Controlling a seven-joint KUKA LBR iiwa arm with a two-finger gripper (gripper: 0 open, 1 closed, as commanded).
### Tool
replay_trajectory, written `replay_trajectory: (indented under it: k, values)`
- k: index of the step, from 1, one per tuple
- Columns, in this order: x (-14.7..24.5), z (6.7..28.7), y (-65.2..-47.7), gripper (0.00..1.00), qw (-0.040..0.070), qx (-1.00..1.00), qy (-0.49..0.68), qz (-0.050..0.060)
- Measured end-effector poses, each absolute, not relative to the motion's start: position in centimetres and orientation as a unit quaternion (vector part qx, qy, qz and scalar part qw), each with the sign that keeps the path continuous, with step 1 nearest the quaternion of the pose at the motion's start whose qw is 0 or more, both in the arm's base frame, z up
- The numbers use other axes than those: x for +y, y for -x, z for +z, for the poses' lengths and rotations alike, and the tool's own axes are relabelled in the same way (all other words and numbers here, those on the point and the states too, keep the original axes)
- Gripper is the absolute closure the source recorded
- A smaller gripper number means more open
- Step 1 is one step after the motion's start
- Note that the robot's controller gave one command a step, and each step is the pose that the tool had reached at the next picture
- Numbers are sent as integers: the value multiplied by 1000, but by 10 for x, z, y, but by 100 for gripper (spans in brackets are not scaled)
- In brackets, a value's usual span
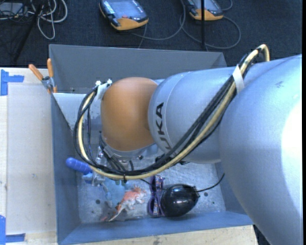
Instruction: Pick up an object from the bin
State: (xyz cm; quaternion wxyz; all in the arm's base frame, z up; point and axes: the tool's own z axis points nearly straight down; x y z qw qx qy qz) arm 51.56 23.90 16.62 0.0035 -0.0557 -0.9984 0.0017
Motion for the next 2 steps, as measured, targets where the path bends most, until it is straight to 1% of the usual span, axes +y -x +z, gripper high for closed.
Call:
replay_trajectory:
  k: [1,2]
  values:
    - [234,193,-495,100,0,-999,51,0]
    - [244,234,-515,100,1,-999,52,0]
